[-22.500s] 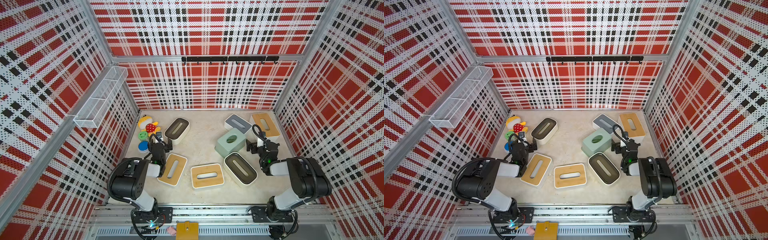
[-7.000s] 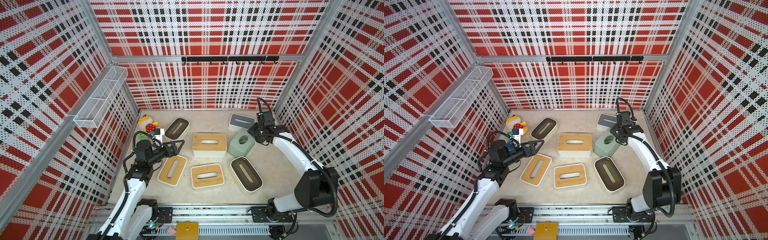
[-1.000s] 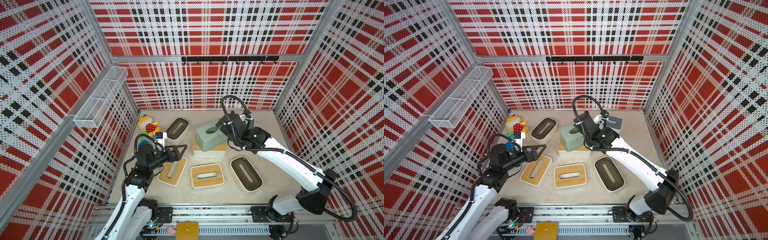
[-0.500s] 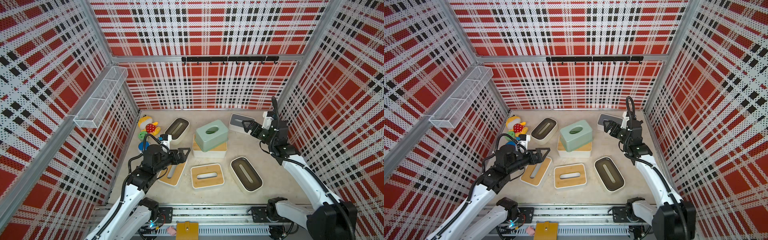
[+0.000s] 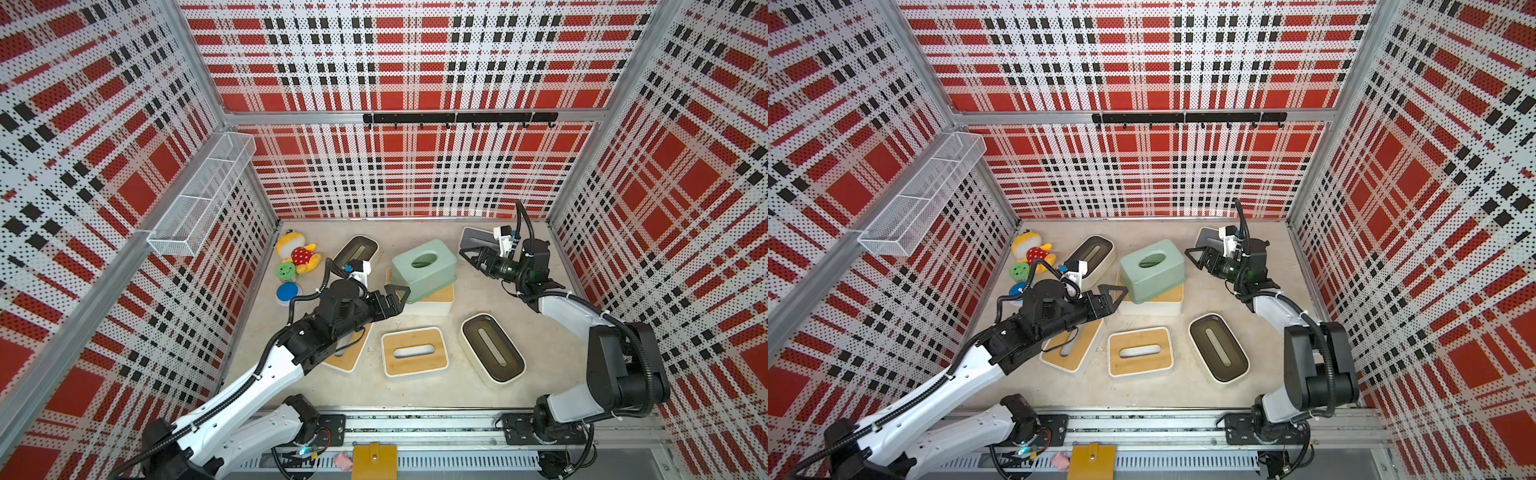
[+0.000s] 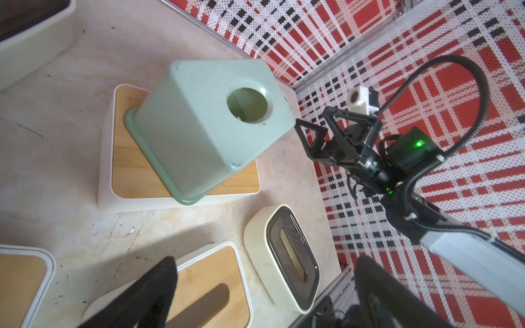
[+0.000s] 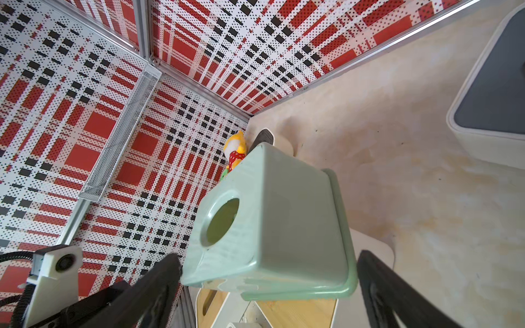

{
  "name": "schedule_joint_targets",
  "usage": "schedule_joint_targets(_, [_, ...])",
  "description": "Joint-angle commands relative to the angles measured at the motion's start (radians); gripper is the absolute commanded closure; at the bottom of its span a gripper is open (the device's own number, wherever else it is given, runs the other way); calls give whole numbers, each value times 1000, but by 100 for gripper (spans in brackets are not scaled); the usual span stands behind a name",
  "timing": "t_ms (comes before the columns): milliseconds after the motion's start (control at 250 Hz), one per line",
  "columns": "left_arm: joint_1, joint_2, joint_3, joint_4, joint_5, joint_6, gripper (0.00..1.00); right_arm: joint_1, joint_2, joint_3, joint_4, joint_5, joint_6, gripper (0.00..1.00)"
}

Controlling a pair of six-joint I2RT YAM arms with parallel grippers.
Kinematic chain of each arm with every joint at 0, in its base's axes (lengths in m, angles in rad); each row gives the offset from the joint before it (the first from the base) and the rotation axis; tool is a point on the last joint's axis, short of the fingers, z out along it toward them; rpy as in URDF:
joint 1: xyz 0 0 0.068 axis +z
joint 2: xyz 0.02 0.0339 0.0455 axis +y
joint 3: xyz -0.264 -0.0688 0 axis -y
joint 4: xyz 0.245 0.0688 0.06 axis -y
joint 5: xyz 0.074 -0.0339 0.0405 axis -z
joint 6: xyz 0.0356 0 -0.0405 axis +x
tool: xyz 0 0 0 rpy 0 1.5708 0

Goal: Stack the tissue boxes
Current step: Adjust the tissue box on the tissue box.

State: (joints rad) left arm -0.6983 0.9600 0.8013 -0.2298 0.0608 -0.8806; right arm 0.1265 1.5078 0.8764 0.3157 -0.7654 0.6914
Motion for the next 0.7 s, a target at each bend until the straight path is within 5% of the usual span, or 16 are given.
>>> schedule_joint_targets(0, [-7,53,40,62,-73,-51,1,35,-10,58,-32,-15,-88,0])
schedule_joint_targets(696, [12,302,165,130,-32,-127,1,111,37,88,-74,39,-155,0])
